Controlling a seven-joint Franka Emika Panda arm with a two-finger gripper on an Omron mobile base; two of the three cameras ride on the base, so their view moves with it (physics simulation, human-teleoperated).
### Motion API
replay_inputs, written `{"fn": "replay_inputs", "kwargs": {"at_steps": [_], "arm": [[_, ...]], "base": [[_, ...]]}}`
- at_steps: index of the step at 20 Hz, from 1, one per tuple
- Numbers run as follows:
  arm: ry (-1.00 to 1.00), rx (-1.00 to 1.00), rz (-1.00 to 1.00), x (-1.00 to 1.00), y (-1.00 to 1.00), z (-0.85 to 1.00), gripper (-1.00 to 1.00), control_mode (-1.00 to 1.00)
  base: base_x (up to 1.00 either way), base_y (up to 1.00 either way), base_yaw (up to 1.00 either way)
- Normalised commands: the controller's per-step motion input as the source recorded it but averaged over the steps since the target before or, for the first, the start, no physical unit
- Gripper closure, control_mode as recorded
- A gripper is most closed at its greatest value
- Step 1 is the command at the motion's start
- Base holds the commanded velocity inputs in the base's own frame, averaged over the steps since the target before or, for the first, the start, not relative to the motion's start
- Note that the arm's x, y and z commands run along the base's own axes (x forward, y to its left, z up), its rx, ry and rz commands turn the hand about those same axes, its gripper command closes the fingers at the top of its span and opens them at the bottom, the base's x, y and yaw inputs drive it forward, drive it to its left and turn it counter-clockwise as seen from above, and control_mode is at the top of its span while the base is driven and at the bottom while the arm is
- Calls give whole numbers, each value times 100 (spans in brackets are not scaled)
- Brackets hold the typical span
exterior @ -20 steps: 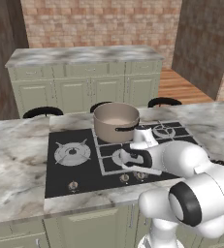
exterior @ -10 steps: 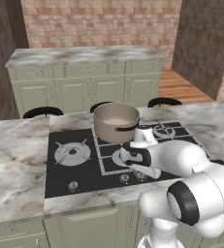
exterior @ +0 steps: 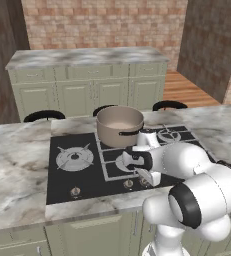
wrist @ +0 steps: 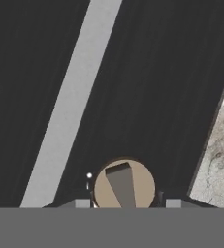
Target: Turn off the rear center burner of the stove.
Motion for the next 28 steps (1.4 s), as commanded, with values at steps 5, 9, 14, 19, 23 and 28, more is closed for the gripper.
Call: {"fn": "replay_inputs", "kwargs": {"at_steps": [5,9,14,19,23,28], "arm": [[0,0,-52,-2,0,-29,100,-100],[0,0,-57,-34,0,-28,100,-100],[0,0,-63,-38,-2,-22,100,-100],[0,0,-72,-12,0,-17,100,-100],[1,0,-75,-7,0,-5,100,-100],[3,0,-78,-21,0,-7,100,-100]], "base": [[0,0,0],[0,0,0],[0,0,0],[0,0,0],[0,0,0],[0,0,0]]}}
